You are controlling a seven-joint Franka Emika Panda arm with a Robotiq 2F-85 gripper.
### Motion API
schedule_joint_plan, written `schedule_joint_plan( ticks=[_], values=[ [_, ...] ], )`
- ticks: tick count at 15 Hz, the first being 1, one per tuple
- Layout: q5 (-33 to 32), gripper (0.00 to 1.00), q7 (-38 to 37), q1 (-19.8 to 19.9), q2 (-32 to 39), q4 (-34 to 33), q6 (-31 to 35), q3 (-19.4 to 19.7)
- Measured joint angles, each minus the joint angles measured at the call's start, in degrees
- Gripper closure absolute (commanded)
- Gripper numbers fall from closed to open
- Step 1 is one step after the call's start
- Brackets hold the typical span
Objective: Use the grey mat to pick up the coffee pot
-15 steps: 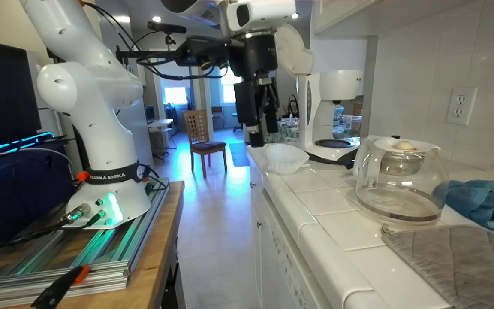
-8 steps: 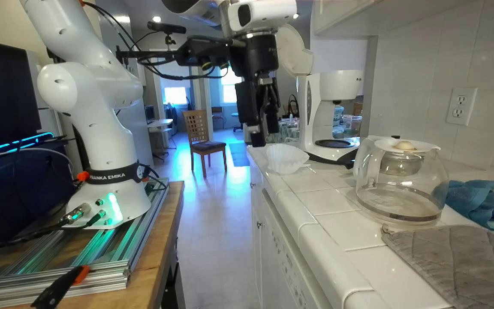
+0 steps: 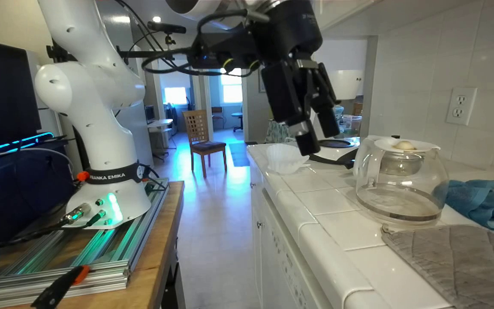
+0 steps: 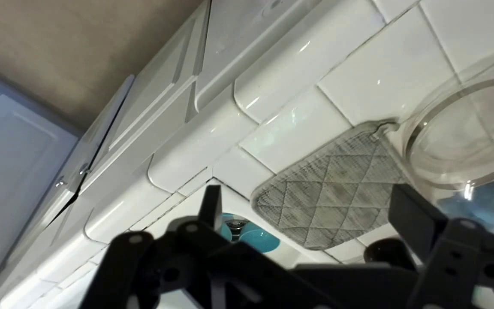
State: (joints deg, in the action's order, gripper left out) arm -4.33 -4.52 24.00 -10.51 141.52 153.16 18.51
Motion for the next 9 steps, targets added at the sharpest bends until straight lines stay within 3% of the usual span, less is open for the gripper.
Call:
schedule_joint_plan(
  ticks=[4,9],
  values=[
    [1.35,0.0,2.63,-0.52,7.92,-6.21,0.76,0.89],
    [10.57,0.0,12.53,-1.03,15.67,-13.26,0.74,0.87]
  ],
)
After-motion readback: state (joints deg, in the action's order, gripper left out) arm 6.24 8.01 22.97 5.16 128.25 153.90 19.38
